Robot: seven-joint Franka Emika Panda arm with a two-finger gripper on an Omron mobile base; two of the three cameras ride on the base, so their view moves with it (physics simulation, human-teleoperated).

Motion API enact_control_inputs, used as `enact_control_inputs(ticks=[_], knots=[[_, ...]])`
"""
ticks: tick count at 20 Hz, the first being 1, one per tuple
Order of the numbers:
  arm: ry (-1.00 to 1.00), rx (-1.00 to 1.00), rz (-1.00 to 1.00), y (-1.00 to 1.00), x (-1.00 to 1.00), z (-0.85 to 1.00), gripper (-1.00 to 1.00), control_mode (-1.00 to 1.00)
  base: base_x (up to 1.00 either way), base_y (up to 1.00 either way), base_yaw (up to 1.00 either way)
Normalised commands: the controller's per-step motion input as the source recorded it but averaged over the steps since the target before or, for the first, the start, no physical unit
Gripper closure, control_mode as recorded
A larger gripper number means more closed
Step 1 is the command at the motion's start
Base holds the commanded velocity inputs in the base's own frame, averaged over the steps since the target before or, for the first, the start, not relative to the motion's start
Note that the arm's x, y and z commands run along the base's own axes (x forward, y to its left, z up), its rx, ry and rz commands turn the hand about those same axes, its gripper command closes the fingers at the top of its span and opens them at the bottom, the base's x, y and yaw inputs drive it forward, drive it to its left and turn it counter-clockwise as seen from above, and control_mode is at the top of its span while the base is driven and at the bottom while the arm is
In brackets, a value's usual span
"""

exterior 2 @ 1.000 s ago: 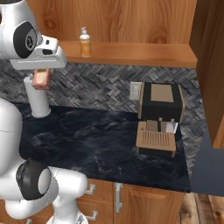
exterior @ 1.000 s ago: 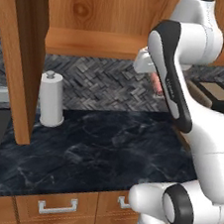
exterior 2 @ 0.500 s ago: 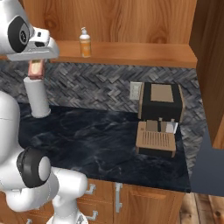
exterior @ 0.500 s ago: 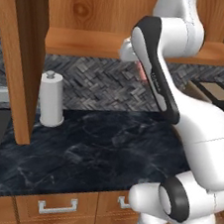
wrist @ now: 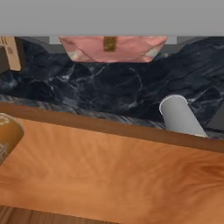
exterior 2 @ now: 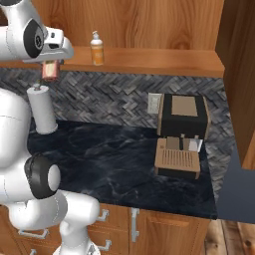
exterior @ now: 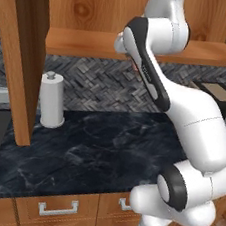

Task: Pick up the soap dispenser and bar soap from the sink, and place them back in the cabinet, and close the cabinet doors.

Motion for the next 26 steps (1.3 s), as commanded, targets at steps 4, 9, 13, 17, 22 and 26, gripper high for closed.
enact_control_inputs(ticks=[4, 9, 13, 17, 22, 26], knots=[[0.00, 0.01, 0.00, 0.00, 0.73, 0.23, 1.00, -1.00, 0.00, 0.00, 0.00], [0.00, 0.02, 0.00, 0.00, 0.61, 0.28, 1.00, -1.00, 0.00, 0.00, 0.00], [0.00, 0.01, 0.00, 0.00, 0.60, 0.17, 1.00, -1.00, 0.00, 0.00, 0.00], [0.00, 0.00, 0.00, 0.00, 0.44, 0.00, 1.00, -1.00, 0.00, 0.00, 0.00], [0.00, 0.00, 0.00, 0.00, 0.45, -0.06, 1.00, -1.00, 0.00, 0.00, 0.00], [0.00, 0.00, 0.00, 0.01, 0.47, -0.14, 1.00, -1.00, 0.00, 0.00, 0.00]])
